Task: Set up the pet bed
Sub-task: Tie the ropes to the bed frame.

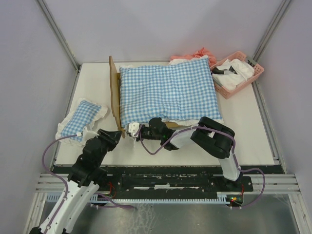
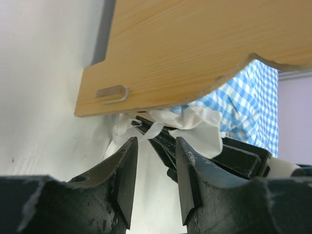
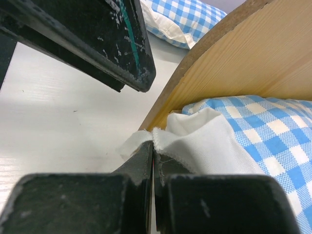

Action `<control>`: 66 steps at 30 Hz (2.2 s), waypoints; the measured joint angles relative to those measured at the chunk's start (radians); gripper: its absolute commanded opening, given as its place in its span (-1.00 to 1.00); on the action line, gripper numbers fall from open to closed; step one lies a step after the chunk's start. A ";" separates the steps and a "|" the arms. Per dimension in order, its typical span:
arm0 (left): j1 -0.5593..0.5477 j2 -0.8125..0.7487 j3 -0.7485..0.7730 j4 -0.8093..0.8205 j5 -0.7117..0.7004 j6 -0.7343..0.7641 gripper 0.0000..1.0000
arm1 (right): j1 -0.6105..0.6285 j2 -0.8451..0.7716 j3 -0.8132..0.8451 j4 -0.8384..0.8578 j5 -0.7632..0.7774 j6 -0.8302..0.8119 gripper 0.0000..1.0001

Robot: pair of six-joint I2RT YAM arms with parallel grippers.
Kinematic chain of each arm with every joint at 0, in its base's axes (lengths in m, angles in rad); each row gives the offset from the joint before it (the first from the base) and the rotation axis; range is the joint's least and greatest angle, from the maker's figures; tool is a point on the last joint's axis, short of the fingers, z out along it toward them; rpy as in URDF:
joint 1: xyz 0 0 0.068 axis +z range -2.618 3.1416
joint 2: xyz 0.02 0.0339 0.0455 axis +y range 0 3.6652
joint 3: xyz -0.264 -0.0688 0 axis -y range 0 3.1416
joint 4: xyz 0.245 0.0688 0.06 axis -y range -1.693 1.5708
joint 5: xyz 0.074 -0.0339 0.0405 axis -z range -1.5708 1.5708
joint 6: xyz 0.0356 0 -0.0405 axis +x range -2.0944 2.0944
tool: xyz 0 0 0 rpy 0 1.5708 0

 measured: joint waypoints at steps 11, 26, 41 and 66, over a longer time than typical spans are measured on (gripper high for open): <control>0.000 0.176 -0.002 -0.005 -0.050 -0.201 -0.11 | 0.000 0.000 0.000 -0.004 -0.007 -0.003 -0.96; 0.000 0.226 -0.064 0.135 -0.045 -0.309 -0.31 | 0.000 0.000 0.000 -0.003 -0.030 -0.001 -0.96; 0.002 0.283 -0.084 0.204 -0.044 -0.338 -0.94 | -0.001 0.000 0.005 -0.009 -0.033 0.000 -0.93; 0.002 0.275 -0.093 0.209 -0.050 -0.338 -0.95 | 0.000 0.003 0.000 -0.008 -0.010 -0.004 -0.44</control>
